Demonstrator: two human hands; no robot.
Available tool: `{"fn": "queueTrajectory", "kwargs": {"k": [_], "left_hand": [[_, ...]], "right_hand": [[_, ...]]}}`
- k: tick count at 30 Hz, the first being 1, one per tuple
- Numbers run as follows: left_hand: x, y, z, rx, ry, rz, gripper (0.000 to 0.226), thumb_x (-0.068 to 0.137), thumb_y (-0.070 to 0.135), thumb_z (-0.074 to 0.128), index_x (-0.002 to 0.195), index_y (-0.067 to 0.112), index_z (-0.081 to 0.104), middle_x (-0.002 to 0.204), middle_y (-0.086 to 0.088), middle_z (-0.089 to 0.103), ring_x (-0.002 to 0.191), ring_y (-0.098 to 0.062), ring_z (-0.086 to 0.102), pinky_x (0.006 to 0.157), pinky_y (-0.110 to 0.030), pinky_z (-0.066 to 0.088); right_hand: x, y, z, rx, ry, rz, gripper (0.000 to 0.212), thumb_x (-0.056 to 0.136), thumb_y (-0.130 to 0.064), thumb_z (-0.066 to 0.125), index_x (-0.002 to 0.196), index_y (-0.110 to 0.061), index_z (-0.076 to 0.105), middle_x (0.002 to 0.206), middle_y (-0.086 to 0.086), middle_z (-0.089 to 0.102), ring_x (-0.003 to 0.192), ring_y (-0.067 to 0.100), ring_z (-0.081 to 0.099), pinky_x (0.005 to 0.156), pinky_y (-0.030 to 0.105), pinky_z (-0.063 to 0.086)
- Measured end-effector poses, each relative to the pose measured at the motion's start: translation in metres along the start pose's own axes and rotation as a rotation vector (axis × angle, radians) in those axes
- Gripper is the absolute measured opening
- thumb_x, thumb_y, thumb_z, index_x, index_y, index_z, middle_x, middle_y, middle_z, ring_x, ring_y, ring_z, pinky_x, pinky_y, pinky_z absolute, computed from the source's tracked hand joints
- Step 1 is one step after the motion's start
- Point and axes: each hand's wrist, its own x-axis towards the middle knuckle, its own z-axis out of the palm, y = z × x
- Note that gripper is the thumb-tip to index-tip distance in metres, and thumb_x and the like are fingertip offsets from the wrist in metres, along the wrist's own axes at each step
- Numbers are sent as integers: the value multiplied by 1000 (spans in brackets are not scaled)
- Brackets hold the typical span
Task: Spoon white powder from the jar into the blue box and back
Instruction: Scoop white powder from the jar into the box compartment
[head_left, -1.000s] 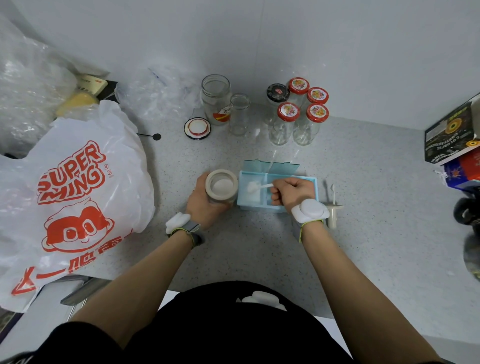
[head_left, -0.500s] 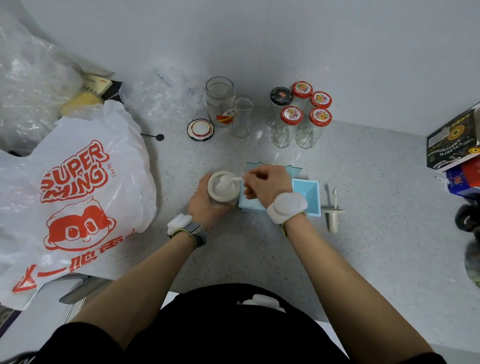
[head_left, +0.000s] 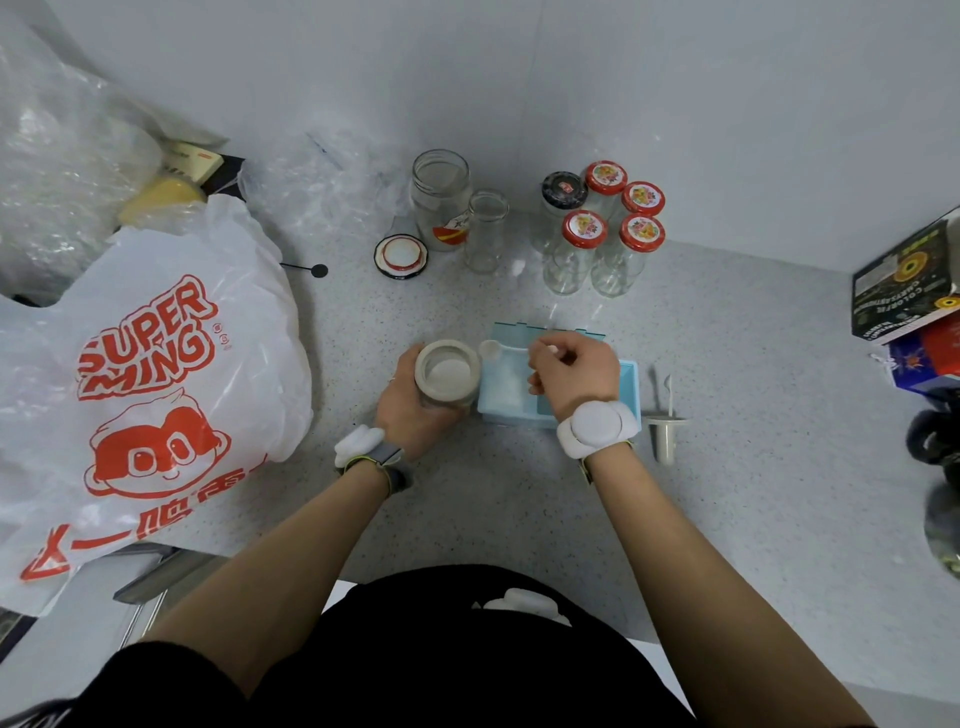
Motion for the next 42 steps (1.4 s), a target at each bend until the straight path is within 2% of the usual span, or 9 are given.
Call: {"fn": "queueTrajectory", "kwargs": {"k": [3,6,10,14,17,21,30,34,42], "left_hand": [[0,-1,0,-4,1,3,69,73,34,82,130,25,44,117,8,56,110,-18,57,91,-29,44],[1,-3,0,-12,-18,-15,84,67,45,81,137,23,40,126,3,57,115,-19,56,97,-36,47],[1,-5,0,1,-13,-24,87,70,37,84,141,22,37,130,1,56,118,-20,55,99,-33,45],[2,-5,1,3,-7,1,79,71,33,84,137,24,39,125,5,56,115,-20,55,94,-29,43],[2,-5,1,8,-1,16,78,72,34,84,135,24,40,124,4,56,114,-20,56,95,-33,45],[2,-5,1,6,0,18,80,71,35,84,137,24,39,122,8,55,112,-17,55,92,-28,43],[1,-4,0,16,7,18,83,71,34,84,139,22,38,126,3,56,107,-12,53,89,-25,41],[0,-2,-1,1,-2,22,79,71,32,84,136,24,39,120,10,53,107,-10,52,90,-24,40],[-1,1,-1,-7,-6,12,75,72,31,83,133,25,40,116,9,53,103,-12,53,88,-27,42]], "right_hand": [[4,14,-3,-173,53,-3,15,82,-20,61,70,-18,70,59,5,67,58,24,67,68,39,58],[5,27,3,-313,-78,-2,16,82,-22,60,76,-15,74,72,13,72,76,37,67,78,44,55],[0,29,7,-369,-154,-9,17,82,-18,60,75,-13,75,71,11,72,69,29,67,73,35,57],[-3,28,6,-94,-102,191,19,82,-7,58,67,-8,70,62,12,66,38,14,57,48,26,55],[-1,30,2,85,-43,296,20,83,-3,59,65,-6,67,59,13,61,36,16,52,44,26,51],[1,28,-2,203,-18,348,19,84,1,56,67,-2,63,57,12,56,32,13,48,39,23,49],[1,28,-6,260,-16,353,20,85,1,55,67,-4,62,58,13,57,32,10,49,37,20,47],[1,21,-10,282,-36,337,20,85,0,56,67,-5,62,59,13,57,38,15,51,39,21,49],[-5,-24,-3,296,-103,179,16,85,-3,58,71,-6,66,57,9,62,38,13,53,43,23,51]]}}
